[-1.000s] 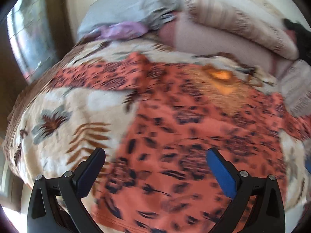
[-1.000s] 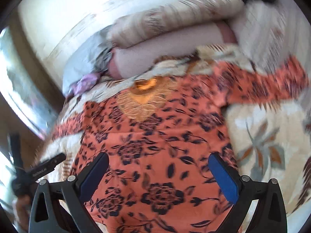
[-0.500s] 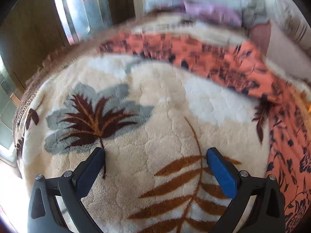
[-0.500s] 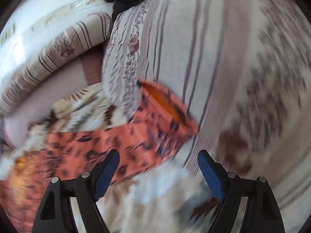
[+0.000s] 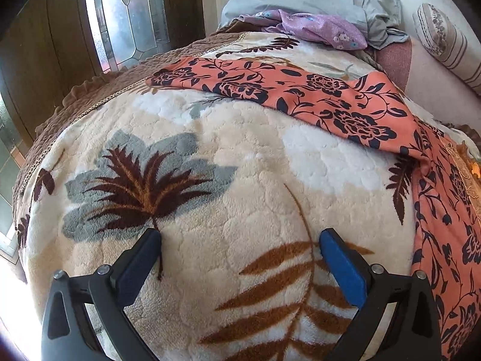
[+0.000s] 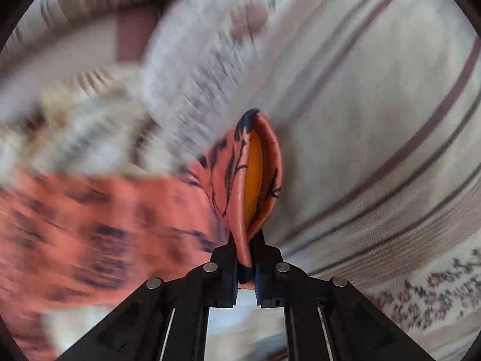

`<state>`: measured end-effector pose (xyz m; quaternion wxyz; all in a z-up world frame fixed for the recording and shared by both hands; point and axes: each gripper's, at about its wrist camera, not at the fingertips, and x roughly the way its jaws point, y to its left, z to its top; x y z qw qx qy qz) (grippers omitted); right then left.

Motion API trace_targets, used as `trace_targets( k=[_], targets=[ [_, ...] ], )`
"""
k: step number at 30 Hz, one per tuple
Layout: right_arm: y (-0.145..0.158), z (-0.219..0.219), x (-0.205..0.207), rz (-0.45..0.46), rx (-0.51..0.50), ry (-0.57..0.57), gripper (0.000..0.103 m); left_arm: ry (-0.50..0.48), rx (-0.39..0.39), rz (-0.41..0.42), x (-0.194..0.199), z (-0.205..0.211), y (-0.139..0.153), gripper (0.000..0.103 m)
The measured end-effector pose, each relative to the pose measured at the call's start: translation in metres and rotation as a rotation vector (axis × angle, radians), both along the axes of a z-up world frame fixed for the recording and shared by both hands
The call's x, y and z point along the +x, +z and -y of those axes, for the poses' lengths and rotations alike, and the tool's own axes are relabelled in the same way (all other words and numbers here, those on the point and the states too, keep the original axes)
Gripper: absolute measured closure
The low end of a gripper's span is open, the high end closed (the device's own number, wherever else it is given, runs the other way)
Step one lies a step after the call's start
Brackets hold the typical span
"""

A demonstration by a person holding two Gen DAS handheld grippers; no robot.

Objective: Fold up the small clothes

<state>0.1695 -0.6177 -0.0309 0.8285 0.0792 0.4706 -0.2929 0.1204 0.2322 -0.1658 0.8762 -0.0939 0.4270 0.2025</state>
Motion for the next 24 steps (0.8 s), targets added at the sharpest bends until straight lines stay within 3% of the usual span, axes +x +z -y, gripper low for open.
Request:
trace_targets(
  k=[3, 7, 9, 11, 14, 15, 16, 17, 18, 20, 21, 24],
  targets=[
    [0.064, -0.047, 0.008, 0.165, 0.166, 0.119, 0.095, -0.002, -0.004, 0.008, -0.003, -0.001, 0.000, 0.000],
    [0.141, -0.144, 0.026, 0.347, 0.364, 0.319, 0.095, -0.004, -0.013, 0.020, -0.005, -0.002, 0.001, 0.000],
    [0.165, -0.207, 0.036, 0.402, 0.456, 0.424, 0.095, -0.006, -0.020, 0.027, -0.005, -0.003, 0.001, 0.000],
    [0.169, -0.262, 0.054, 0.437, 0.572, 0.499, 0.095, -0.006, -0.024, 0.031, -0.005, -0.003, 0.001, 0.000],
    [0.146, -0.328, 0.078, 0.441, 0.703, 0.572, 0.090, -0.007, -0.024, 0.034, -0.005, -0.003, 0.001, 0.000],
    [0.125, -0.350, 0.091, 0.416, 0.753, 0.591, 0.078, -0.007, -0.024, 0.033, -0.005, -0.003, 0.001, 0.000],
    [0.107, -0.368, 0.099, 0.374, 0.769, 0.608, 0.038, -0.006, -0.024, 0.033, -0.005, -0.003, 0.001, 0.000],
    [0.076, -0.389, 0.107, 0.298, 0.763, 0.621, 0.017, -0.006, -0.023, 0.033, -0.004, -0.003, 0.001, 0.000],
    [0.049, -0.399, 0.114, 0.240, 0.748, 0.610, 0.009, -0.007, -0.024, 0.033, -0.005, -0.003, 0.001, 0.000],
    [-0.013, -0.406, 0.119, 0.099, 0.764, 0.577, 0.011, -0.007, -0.025, 0.033, -0.005, -0.003, 0.001, 0.000],
    [-0.034, -0.402, 0.113, 0.078, 0.766, 0.544, 0.012, -0.007, -0.024, 0.033, -0.005, -0.003, 0.001, 0.000],
    [-0.065, -0.368, 0.078, 0.118, 0.731, 0.479, 0.012, -0.006, -0.022, 0.032, -0.004, -0.003, 0.000, 0.000]
  ],
)
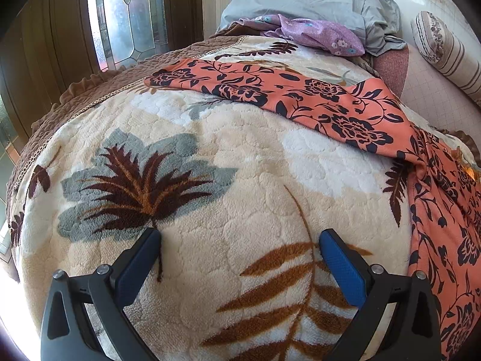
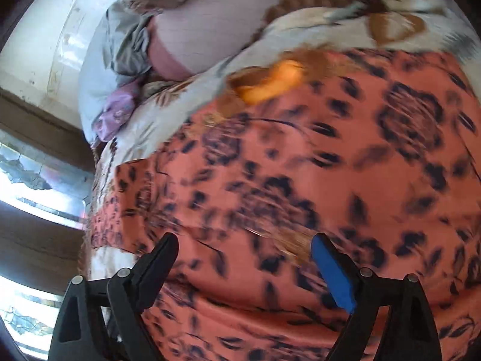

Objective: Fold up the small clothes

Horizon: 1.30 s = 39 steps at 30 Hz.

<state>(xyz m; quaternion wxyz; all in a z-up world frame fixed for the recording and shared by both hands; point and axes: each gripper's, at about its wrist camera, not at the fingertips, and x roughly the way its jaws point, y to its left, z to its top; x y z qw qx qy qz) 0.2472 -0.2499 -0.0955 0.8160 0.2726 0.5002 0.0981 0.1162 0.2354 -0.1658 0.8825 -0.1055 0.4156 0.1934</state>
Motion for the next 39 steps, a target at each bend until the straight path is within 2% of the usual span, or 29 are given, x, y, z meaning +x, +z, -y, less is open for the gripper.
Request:
trace_targets(
  k=[5, 7, 9, 10, 11, 13, 14, 16, 19, 21, 22, 25, 27, 29, 33, 35, 36, 37, 38, 39],
  targets=[
    [0.012, 0.074, -0.082, 0.161, -0.136, -0.115, 0.010, 0.000, 0.005, -0.015, 0.002, 0.001, 0.000, 0.000],
    [0.006, 0.085, -0.100, 0.201, -0.199, -0.137, 0.011, -0.007, 0.010, -0.046, 0.005, 0.002, 0.004, 0.000],
    [-0.015, 0.101, -0.114, 0.185, -0.200, -0.141, 0.011, -0.032, -0.049, -0.079, 0.006, 0.004, 0.015, 0.001],
    [-0.027, 0.099, -0.116, 0.179, -0.195, -0.138, 0.010, -0.062, -0.118, -0.047, 0.004, 0.007, 0.029, 0.001],
    [-0.033, 0.100, -0.125, 0.238, -0.200, -0.125, 0.010, -0.084, -0.161, 0.011, 0.000, 0.014, 0.046, 0.001],
    [-0.032, 0.101, -0.130, 0.268, -0.207, -0.127, 0.009, -0.173, -0.193, 0.122, 0.000, 0.042, 0.085, 0.001],
    [-0.032, 0.102, -0.128, 0.267, -0.194, -0.121, 0.007, -0.242, -0.204, 0.144, 0.007, 0.059, 0.099, 0.001],
    [-0.035, 0.107, -0.129, 0.277, -0.164, -0.115, 0.004, -0.398, -0.278, 0.134, 0.034, 0.099, 0.112, 0.001],
    [-0.037, 0.117, -0.132, 0.309, -0.087, -0.127, 0.004, -0.506, -0.375, 0.077, 0.081, 0.150, 0.101, 0.001],
    [-0.037, 0.124, -0.137, 0.323, -0.051, -0.132, 0.004, -0.501, -0.414, 0.031, 0.112, 0.169, 0.083, 0.003],
    [-0.038, 0.123, -0.137, 0.327, -0.048, -0.132, 0.004, -0.473, -0.449, -0.002, 0.129, 0.172, 0.071, 0.008],
    [-0.039, 0.116, -0.133, 0.332, -0.045, -0.131, 0.004, -0.336, -0.581, -0.103, 0.163, 0.162, 0.033, 0.021],
    [-0.039, 0.117, -0.135, 0.337, -0.035, -0.132, 0.004, -0.251, -0.657, -0.136, 0.170, 0.152, 0.018, 0.024],
    [-0.040, 0.118, -0.135, 0.342, -0.025, -0.132, 0.004, -0.221, -0.687, -0.131, 0.171, 0.150, 0.015, 0.024],
    [-0.040, 0.116, -0.135, 0.343, -0.026, -0.130, 0.004, -0.228, -0.680, -0.130, 0.173, 0.150, 0.014, 0.024],
    [-0.040, 0.116, -0.135, 0.342, -0.025, -0.130, 0.004, -0.213, -0.641, -0.149, 0.179, 0.151, 0.012, 0.040],
    [-0.041, 0.115, -0.134, 0.341, -0.027, -0.130, 0.004, -0.211, -0.596, -0.169, 0.182, 0.150, 0.012, 0.070],
    [-0.041, 0.115, -0.134, 0.339, -0.029, -0.129, 0.004, -0.219, -0.563, -0.196, 0.186, 0.152, 0.011, 0.078],
    [-0.041, 0.114, -0.133, 0.337, -0.034, -0.128, 0.004, -0.223, -0.564, -0.196, 0.186, 0.150, 0.012, 0.080],
    [-0.041, 0.113, -0.133, 0.334, -0.038, -0.127, 0.004, -0.237, -0.559, -0.194, 0.185, 0.152, 0.016, 0.090]
  ],
)
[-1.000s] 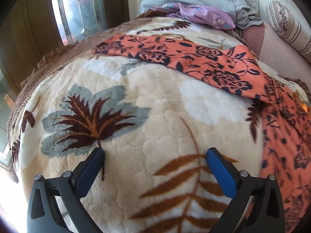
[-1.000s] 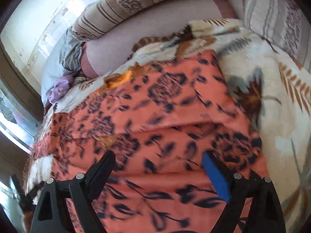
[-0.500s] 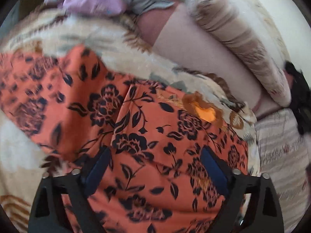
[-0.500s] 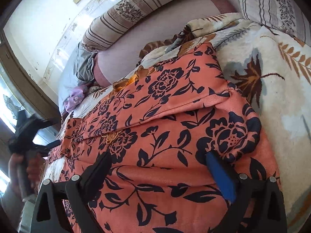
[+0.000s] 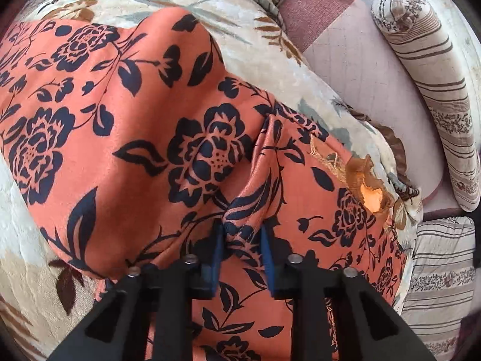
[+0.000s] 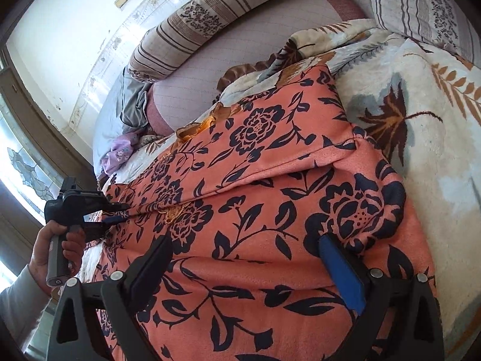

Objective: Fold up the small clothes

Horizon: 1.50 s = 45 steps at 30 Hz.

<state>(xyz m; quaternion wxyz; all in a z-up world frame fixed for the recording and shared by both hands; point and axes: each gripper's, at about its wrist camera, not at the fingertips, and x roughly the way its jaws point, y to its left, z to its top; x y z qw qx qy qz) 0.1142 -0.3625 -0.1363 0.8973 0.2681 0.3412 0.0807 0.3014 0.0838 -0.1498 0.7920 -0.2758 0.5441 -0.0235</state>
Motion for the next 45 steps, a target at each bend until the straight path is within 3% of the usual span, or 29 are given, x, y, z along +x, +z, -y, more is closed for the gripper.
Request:
trace_targets(
  k=[6, 8, 10, 11, 12, 17, 19, 20, 21, 22, 23, 24, 25, 27, 28, 30, 32, 33, 36, 39, 45],
  targets=[
    [0.003, -0.002, 0.001, -0.012, -0.008, 0.001, 0.004, -0.035, 0.110, 0.246, -0.053, 0.025, 0.071, 0.091],
    [0.003, -0.001, 0.003, -0.019, -0.004, 0.001, 0.004, -0.021, 0.158, 0.216, -0.062, 0.025, 0.056, 0.091],
    [0.010, -0.003, 0.007, -0.052, -0.021, 0.011, 0.004, -0.019, 0.171, 0.067, -0.052, 0.021, 0.011, 0.090],
    [0.017, -0.003, 0.011, -0.083, -0.025, 0.033, 0.004, -0.031, 0.149, 0.055, -0.050, 0.016, -0.002, 0.088],
    [0.026, 0.000, 0.013, -0.085, 0.005, 0.041, 0.004, -0.042, 0.146, 0.105, -0.052, 0.014, 0.000, 0.088],
    [0.086, 0.040, 0.044, 0.053, 0.087, -0.044, 0.004, -0.070, 0.156, 0.124, -0.051, 0.014, 0.004, 0.088],
    [0.073, 0.059, 0.078, -0.006, 0.094, -0.062, 0.004, -0.089, 0.196, 0.137, -0.051, 0.020, 0.001, 0.087],
    [0.053, 0.069, 0.098, -0.098, 0.080, -0.080, 0.004, -0.099, 0.215, 0.142, -0.054, 0.023, 0.000, 0.087],
    [0.019, 0.080, 0.120, -0.287, 0.090, -0.104, 0.005, -0.121, 0.234, 0.145, -0.054, 0.026, 0.003, 0.087],
    [0.002, 0.087, 0.126, -0.348, 0.138, -0.119, 0.007, -0.148, 0.247, 0.141, -0.050, 0.028, 0.005, 0.083],
    [0.016, 0.087, 0.119, -0.272, 0.122, -0.145, 0.007, -0.169, 0.244, 0.131, -0.049, 0.029, 0.015, 0.079],
    [0.034, 0.081, 0.111, -0.229, 0.089, -0.157, 0.007, -0.171, 0.215, 0.135, -0.052, 0.023, 0.023, 0.063],
    [0.048, 0.074, 0.100, -0.171, 0.077, -0.154, 0.007, -0.149, 0.173, 0.168, -0.059, 0.011, 0.033, 0.047],
    [0.071, 0.050, 0.067, -0.056, 0.019, -0.152, 0.007, -0.067, 0.113, 0.264, -0.080, -0.023, 0.053, 0.029],
    [0.075, 0.037, 0.053, -0.028, -0.027, -0.133, 0.004, -0.015, 0.091, 0.299, -0.089, -0.044, 0.061, 0.025],
    [0.066, -0.001, 0.029, 0.018, -0.192, -0.061, 0.003, 0.113, 0.019, 0.342, -0.105, -0.093, 0.069, 0.024],
    [0.035, -0.027, 0.021, -0.029, -0.323, -0.008, 0.003, 0.282, -0.079, 0.346, -0.111, -0.155, 0.064, 0.024],
    [0.007, -0.035, 0.027, -0.130, -0.312, 0.039, 0.002, 0.384, -0.124, 0.332, -0.112, -0.190, 0.058, 0.024],
    [0.007, -0.031, 0.034, -0.129, -0.286, 0.021, 0.000, 0.611, -0.257, 0.287, -0.105, -0.271, 0.034, 0.025],
    [-0.001, -0.031, 0.043, -0.129, -0.281, 0.016, 0.000, 0.692, -0.262, 0.254, -0.085, -0.316, 0.018, 0.026],
    [0.000, -0.044, 0.048, -0.143, -0.342, 0.014, 0.000, 0.682, -0.191, 0.262, -0.050, -0.343, 0.011, 0.031]
  ],
)
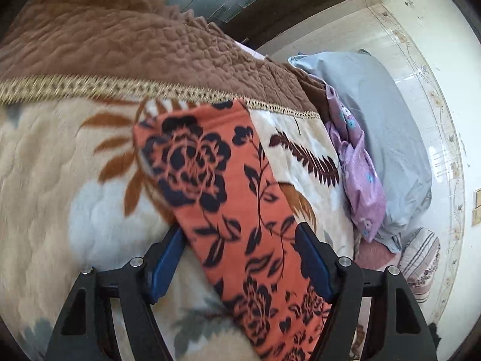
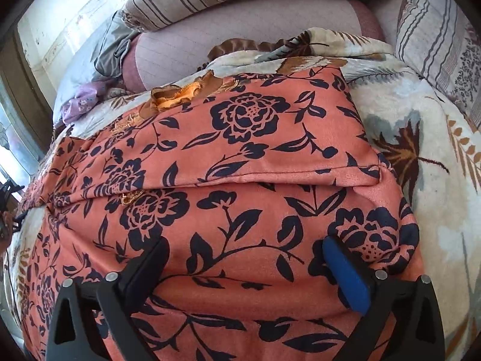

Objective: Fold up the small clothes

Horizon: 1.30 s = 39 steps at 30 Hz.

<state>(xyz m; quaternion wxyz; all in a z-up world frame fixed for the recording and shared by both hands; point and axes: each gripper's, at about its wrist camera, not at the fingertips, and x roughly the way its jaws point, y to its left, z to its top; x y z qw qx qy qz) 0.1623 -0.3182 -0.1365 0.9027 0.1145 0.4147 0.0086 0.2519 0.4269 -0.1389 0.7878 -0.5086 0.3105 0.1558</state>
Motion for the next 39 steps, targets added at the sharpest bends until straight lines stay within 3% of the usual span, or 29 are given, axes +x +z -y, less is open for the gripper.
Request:
trace_targets(
  k=[2, 3, 5, 6, 8, 10, 13, 16, 18, 21, 23, 24, 25, 26, 28, 31, 34, 36, 39],
  targets=[
    [0.002, 0.009, -0.011, 0.001, 0.001, 0.000, 0.000, 0.002, 0.049, -0.074, 0.013, -0.011, -0.014, 0.063],
    [0.001, 0.009, -0.010, 0.002, 0.003, 0.000, 0.000, 0.007, 0.076, -0.148, 0.018, -0.016, -0.019, 0.099],
    [0.001, 0.009, -0.011, 0.002, 0.003, -0.001, 0.000, 0.000, 0.067, -0.173, 0.022, -0.020, -0.018, 0.098],
    [0.001, 0.009, -0.010, 0.001, 0.001, 0.000, 0.000, -0.006, 0.106, -0.198, 0.024, -0.016, -0.009, 0.098],
    [0.001, 0.009, -0.010, 0.004, 0.003, 0.000, 0.000, -0.042, 0.258, -0.194, 0.026, 0.007, 0.026, 0.098],
    [0.000, 0.009, -0.011, 0.009, 0.012, -0.001, 0.000, -0.126, 0.387, -0.105, 0.026, 0.048, 0.073, 0.099],
    [0.000, 0.012, -0.012, 0.020, 0.036, -0.002, 0.000, -0.291, 0.576, 0.075, 0.022, 0.138, 0.146, 0.098],
    [0.001, 0.016, -0.014, 0.035, 0.076, -0.004, 0.000, -0.458, 0.649, 0.251, 0.018, 0.240, 0.203, 0.098],
    [0.002, 0.021, -0.016, 0.050, 0.115, -0.005, 0.000, -0.587, 0.676, 0.325, 0.012, 0.316, 0.221, 0.098],
    [0.004, 0.030, -0.018, 0.067, 0.183, -0.009, 0.000, -0.770, 0.684, 0.378, -0.001, 0.417, 0.220, 0.097],
    [0.007, 0.036, -0.019, 0.067, 0.230, -0.010, 0.000, -0.939, 0.680, 0.356, -0.003, 0.482, 0.194, 0.068],
    [0.010, 0.041, -0.020, 0.062, 0.265, -0.013, 0.000, -1.016, 0.696, 0.324, -0.005, 0.506, 0.178, 0.030],
    [0.013, 0.046, -0.023, 0.059, 0.307, -0.022, 0.001, -1.080, 0.725, 0.268, -0.005, 0.527, 0.155, 0.020],
    [0.017, 0.054, -0.028, 0.064, 0.367, -0.042, 0.001, -1.110, 0.742, 0.206, -0.009, 0.537, 0.135, 0.020],
    [0.025, 0.069, -0.037, 0.083, 0.447, -0.077, 0.000, -1.125, 0.728, 0.075, -0.003, 0.529, 0.101, 0.021],
    [0.042, 0.093, -0.048, 0.135, 0.517, -0.132, 0.000, -0.993, 0.638, 0.075, -0.014, 0.476, 0.092, 0.021],
    [0.054, 0.103, -0.029, 0.140, 0.557, -0.131, 0.000, -0.832, 0.617, 0.043, -0.032, 0.411, 0.085, 0.021],
    [0.059, 0.100, -0.002, 0.120, 0.565, -0.113, 0.001, -0.748, 0.620, -0.005, -0.036, 0.374, 0.075, 0.021],
    [0.051, 0.093, 0.044, 0.005, 0.530, -0.144, 0.002, -0.646, 0.580, -0.078, -0.037, 0.326, 0.052, 0.021]
  ],
)
